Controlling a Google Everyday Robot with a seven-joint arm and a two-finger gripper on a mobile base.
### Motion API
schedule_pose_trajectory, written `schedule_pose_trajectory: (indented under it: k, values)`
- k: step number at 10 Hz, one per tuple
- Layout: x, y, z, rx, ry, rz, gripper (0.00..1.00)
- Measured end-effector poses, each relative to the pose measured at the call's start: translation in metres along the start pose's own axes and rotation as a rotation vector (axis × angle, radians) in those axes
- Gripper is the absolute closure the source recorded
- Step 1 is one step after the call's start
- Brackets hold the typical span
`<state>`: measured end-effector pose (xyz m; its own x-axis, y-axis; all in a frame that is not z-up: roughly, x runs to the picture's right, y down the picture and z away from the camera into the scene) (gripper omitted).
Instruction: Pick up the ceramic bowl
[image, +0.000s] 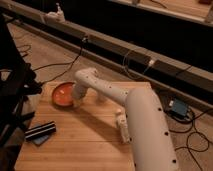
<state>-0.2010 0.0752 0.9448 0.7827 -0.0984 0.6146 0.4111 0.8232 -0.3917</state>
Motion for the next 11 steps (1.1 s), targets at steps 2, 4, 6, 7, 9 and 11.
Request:
schedule_pose_trajectory:
  k: [2,4,6,7,9,11]
  values:
    - [-0.016,-0.01,-0.012,0.04,-0.057,-0.02,0.94]
    - [-0.03,-0.015,-0.029,0.079,-0.105,-0.032,1.0]
    - [-0.041,-0.019,-0.062,0.152,-0.139,-0.043,1.0]
    - [-0.043,-0.021,-0.074,0.182,-0.144,-0.046,1.0]
    - [-0.048,-0.023,-0.107,0.26,-0.154,-0.056,1.0]
    - [-0.05,-0.02,-0.131,0.3,-0.155,-0.056,1.0]
